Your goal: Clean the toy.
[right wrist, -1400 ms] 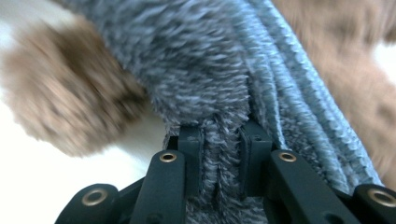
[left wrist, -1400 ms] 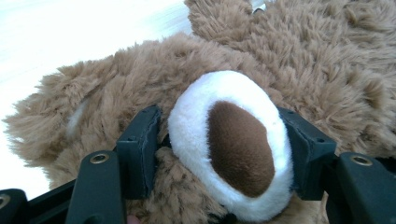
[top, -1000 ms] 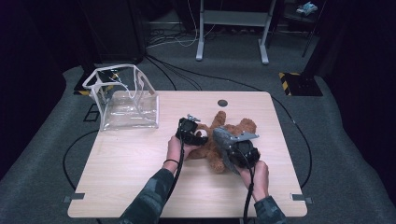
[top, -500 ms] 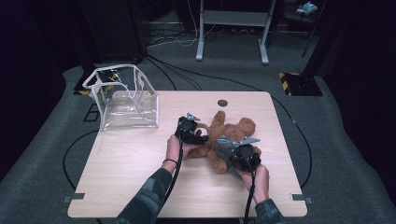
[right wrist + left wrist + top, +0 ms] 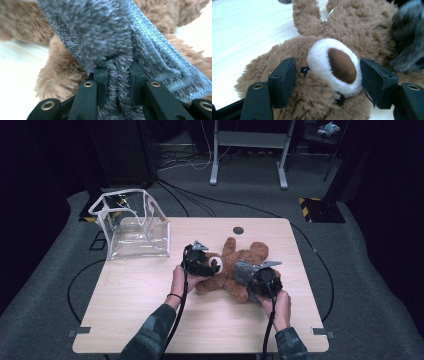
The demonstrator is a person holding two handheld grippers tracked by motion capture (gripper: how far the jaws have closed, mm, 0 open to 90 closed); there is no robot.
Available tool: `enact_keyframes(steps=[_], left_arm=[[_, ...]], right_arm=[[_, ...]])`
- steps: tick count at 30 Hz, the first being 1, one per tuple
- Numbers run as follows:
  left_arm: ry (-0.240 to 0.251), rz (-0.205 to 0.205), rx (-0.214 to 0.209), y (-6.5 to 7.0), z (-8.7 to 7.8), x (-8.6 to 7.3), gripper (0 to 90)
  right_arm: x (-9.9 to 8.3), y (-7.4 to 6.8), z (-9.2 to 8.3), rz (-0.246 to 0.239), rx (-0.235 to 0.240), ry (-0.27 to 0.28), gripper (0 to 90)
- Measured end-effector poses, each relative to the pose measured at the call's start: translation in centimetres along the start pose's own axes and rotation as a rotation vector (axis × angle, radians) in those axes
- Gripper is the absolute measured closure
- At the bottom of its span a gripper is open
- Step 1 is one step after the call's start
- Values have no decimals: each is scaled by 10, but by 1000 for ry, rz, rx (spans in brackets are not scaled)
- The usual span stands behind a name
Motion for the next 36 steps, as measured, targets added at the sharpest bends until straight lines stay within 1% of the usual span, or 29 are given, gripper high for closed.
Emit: enact_keyframes(steps=[1, 2, 4, 6, 7, 8, 9, 10, 12, 13, 14, 15, 16, 17, 20, 21, 22, 23, 24, 25, 26, 27, 28, 29, 30, 31, 33, 35, 36], left_arm=[[0, -13, -2, -2, 1, 0, 320], [0, -13, -2, -2, 1, 0, 325], [-8, -40, -18, -4, 5, -2, 333], [-7, -37, -15, -5, 7, -2, 338], [-10, -38, -16, -5, 7, -2, 340], [-10, -38, -16, -5, 7, -2, 341], [-14, -43, -14, -5, 8, -3, 343], [-10, -57, -11, -5, 9, -3, 344], [-13, -59, -12, -6, 10, -3, 345], [-14, -61, -9, -7, 11, -4, 346], [-14, -61, -9, -7, 11, -4, 346], [-17, -59, -8, -7, 12, -4, 346], [-20, -63, -9, -7, 12, -4, 348], [-23, -59, -6, -8, 13, -5, 350], [-19, -73, -6, -8, 15, -5, 353], [-24, -78, -11, -8, 16, -5, 353], [-23, -87, -16, -8, 17, -5, 354], [-27, -83, -17, -9, 17, -5, 354], [-27, -84, -18, -9, 17, -5, 354], [-28, -87, -18, -9, 17, -5, 354], [-32, -105, -24, -8, 18, -5, 354], [-37, -103, -26, -9, 18, -5, 355], [-37, -103, -26, -9, 18, -5, 355], [-48, -115, -30, -10, 19, -4, 355], [-48, -115, -30, -10, 19, -4, 355], [-58, -118, -37, -12, 20, -2, 355], [-71, -127, -39, -13, 21, -2, 355], [-62, -124, -35, -15, 23, -1, 356], [-62, -124, -35, -15, 23, -1, 355]], right_arm=[[6, -1, -5, -6, -1, 14, 728], [13, -4, -11, -2, -3, 35, 728], [29, -13, -22, -13, 10, 63, 728], [45, -21, -27, -31, 34, 89, 726], [51, -25, -27, -27, 47, 96, 726], [51, -25, -27, -27, 47, 96, 726], [59, -30, -21, -19, 68, 92, 726], [61, -32, -15, -10, 87, 87, 726], [53, -35, 1, 9, 117, 39, 726], [48, -36, 10, 10, 115, 27, 727], [48, -36, 10, 10, 115, 27, 727], [41, -37, 17, 19, 118, 12, 727], [24, -38, 29, 19, 118, -17, 729], [19, -39, 31, 23, 125, -28, 731], [0, -38, 36, 19, 110, -49, 734], [-5, -38, 37, 27, 111, -53, 734], [-9, -38, 36, 22, 109, -50, 735], [-13, -38, 36, 25, 105, -51, 736], [-17, -39, 34, 16, 110, -68, 735], [-22, -39, 33, 6, 100, -78, 736], [-26, -40, 31, -3, 96, -89, 736], [-29, -40, 30, -6, 93, -95, 735], [-29, -40, 30, -6, 93, -95, 735], [-33, -37, 25, -16, 84, -117, 733], [-33, -37, 25, -16, 84, -117, 733], [-28, -35, 18, -5, 88, -109, 720], [-14, -34, 7, -11, 88, -61, 717], [4, -39, -2, -14, 98, -9, 717], [4, -39, -2, -14, 98, -9, 717]])
Point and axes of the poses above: each handheld gripper's, and its own axes: z roughly forward along the jaws, x roughly out of its top, y roughly to its right, the point moved 10 cm from there along z, roughly forward along the jaws, and after that the axes turned 12 degrees about x, right-handed, at the moved point
